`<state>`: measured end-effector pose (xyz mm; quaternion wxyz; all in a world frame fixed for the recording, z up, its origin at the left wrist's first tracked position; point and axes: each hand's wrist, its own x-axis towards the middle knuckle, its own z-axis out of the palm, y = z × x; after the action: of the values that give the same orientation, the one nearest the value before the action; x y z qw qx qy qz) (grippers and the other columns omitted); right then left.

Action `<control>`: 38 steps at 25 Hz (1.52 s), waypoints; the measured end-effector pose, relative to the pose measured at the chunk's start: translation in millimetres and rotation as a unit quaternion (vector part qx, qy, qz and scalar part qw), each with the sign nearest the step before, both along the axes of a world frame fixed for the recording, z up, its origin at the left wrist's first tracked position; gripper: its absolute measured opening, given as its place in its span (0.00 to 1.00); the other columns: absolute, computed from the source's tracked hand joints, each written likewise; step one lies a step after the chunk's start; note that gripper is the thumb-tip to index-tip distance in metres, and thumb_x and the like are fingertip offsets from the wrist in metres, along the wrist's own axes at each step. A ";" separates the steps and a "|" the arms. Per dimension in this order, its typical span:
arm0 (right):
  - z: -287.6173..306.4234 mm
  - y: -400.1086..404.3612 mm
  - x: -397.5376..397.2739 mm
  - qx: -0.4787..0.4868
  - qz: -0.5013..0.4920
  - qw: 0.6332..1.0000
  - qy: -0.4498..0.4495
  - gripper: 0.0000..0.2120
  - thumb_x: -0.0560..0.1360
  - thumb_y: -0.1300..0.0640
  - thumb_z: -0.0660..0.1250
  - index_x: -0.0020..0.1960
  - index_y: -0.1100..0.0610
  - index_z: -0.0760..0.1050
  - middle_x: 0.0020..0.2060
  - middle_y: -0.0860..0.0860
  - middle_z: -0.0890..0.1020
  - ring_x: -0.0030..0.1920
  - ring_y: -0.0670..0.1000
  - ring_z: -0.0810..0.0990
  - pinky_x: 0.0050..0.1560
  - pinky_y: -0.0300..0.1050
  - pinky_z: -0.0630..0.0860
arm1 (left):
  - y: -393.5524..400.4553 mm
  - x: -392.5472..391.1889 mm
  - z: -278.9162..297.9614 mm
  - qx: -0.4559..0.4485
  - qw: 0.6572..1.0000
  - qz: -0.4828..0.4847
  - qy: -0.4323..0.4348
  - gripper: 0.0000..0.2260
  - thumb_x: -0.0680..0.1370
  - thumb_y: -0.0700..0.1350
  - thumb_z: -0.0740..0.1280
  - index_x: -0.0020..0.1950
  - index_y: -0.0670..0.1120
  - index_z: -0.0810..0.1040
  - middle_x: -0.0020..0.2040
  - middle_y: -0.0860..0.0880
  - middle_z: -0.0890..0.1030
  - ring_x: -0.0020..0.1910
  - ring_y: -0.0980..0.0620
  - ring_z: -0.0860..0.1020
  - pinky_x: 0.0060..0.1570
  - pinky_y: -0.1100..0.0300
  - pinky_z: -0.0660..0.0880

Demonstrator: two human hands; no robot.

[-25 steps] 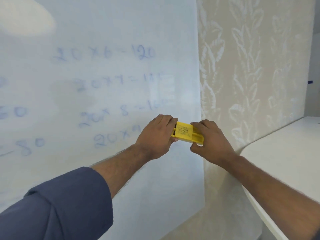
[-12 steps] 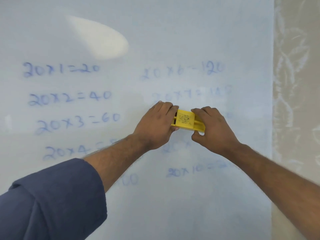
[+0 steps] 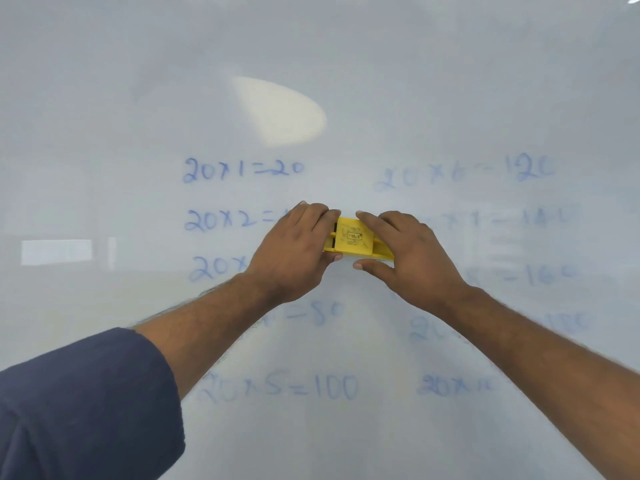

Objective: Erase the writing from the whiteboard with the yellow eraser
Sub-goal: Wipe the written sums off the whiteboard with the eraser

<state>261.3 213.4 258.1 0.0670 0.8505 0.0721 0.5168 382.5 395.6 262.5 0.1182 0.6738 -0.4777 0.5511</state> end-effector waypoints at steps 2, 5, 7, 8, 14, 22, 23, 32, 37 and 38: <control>4.8 17.0 14.8 -0.013 0.005 1.000 0.002 0.31 0.76 0.46 0.68 0.75 0.52 0.63 0.56 0.53 0.75 0.54 0.55 0.73 0.54 0.51 0.71 | 19.5 11.0 1.6 -0.006 1.000 0.015 -0.006 0.26 0.77 0.49 0.71 0.71 0.37 0.73 0.62 0.40 0.77 0.61 0.38 0.76 0.72 0.45 0.68; 11.3 40.4 35.4 -0.033 -0.007 0.999 0.003 0.33 0.75 0.43 0.68 0.76 0.51 0.61 0.55 0.53 0.74 0.53 0.55 0.72 0.55 0.51 0.70 | 43.5 24.9 4.4 -0.016 0.999 0.028 -0.016 0.26 0.77 0.48 0.71 0.71 0.37 0.73 0.62 0.40 0.78 0.61 0.39 0.76 0.73 0.45 0.67; 17.0 55.5 48.0 -0.036 -0.016 0.999 -0.008 0.34 0.74 0.41 0.67 0.75 0.49 0.62 0.55 0.52 0.74 0.53 0.54 0.71 0.55 0.50 0.68 | 56.4 34.0 8.7 -0.030 0.999 0.027 -0.026 0.26 0.77 0.48 0.72 0.71 0.37 0.73 0.62 0.41 0.78 0.61 0.39 0.76 0.73 0.45 0.67; 20.8 63.0 54.3 -0.036 -0.018 0.999 -0.017 0.33 0.74 0.40 0.67 0.75 0.49 0.62 0.54 0.52 0.73 0.53 0.54 0.71 0.55 0.50 0.67 | 62.7 39.5 11.3 -0.036 0.999 0.026 -0.030 0.26 0.77 0.48 0.72 0.71 0.37 0.73 0.62 0.41 0.78 0.61 0.40 0.76 0.73 0.45 0.67; 41.1 95.8 83.6 -0.061 -0.031 0.997 -0.027 0.30 0.76 0.42 0.65 0.75 0.48 0.62 0.52 0.53 0.72 0.51 0.55 0.70 0.55 0.50 0.67 | 93.1 71.7 25.9 -0.054 0.997 0.015 -0.061 0.27 0.77 0.51 0.72 0.71 0.38 0.73 0.63 0.42 0.78 0.61 0.41 0.77 0.70 0.49 0.69; 84.5 108.4 98.2 -0.067 -0.003 0.994 -0.086 0.28 0.74 0.53 0.71 0.70 0.58 0.68 0.59 0.58 0.74 0.59 0.60 0.73 0.61 0.54 0.68 | 170.0 138.8 58.9 -0.155 0.983 0.070 -0.061 0.32 0.82 0.59 0.55 0.81 0.41 0.60 0.81 0.44 0.62 0.81 0.45 0.58 0.81 0.48 0.53; 92.1 110.7 100.0 -0.075 -0.001 0.993 -0.091 0.28 0.74 0.55 0.71 0.70 0.60 0.68 0.60 0.58 0.75 0.59 0.60 0.73 0.61 0.54 0.70 | 178.7 148.3 61.4 -0.166 0.981 0.091 -0.048 0.32 0.83 0.59 0.52 0.82 0.41 0.57 0.82 0.45 0.59 0.82 0.46 0.55 0.81 0.49 0.49; 143.1 132.8 128.8 -0.142 -0.025 0.984 -0.103 0.29 0.76 0.54 0.69 0.74 0.57 0.65 0.57 0.57 0.75 0.53 0.60 0.74 0.56 0.53 0.69 | 193.8 213.0 53.5 -0.125 0.984 0.126 0.000 0.30 0.84 0.57 0.44 0.83 0.44 0.48 0.84 0.49 0.48 0.83 0.51 0.46 0.81 0.54 0.44; 144.7 146.9 157.2 -0.184 -0.023 0.975 -0.122 0.28 0.76 0.53 0.67 0.73 0.57 0.66 0.57 0.58 0.75 0.54 0.60 0.73 0.57 0.52 0.67 | 191.9 227.7 49.0 -0.154 0.982 0.099 -0.049 0.28 0.85 0.55 0.48 0.83 0.44 0.53 0.84 0.48 0.53 0.83 0.51 0.50 0.81 0.52 0.49; 145.1 150.7 162.8 -0.182 -0.019 0.975 -0.125 0.28 0.77 0.53 0.67 0.74 0.57 0.66 0.58 0.58 0.75 0.55 0.60 0.73 0.58 0.52 0.67 | 192.4 229.0 48.8 -0.154 0.982 0.098 -0.054 0.28 0.85 0.55 0.48 0.83 0.44 0.53 0.84 0.48 0.53 0.83 0.51 0.51 0.81 0.52 0.49</control>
<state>424.1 364.2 403.2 0.2389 0.7537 0.1402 0.5960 611.5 588.0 311.3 0.1396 0.6603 -0.3243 0.6628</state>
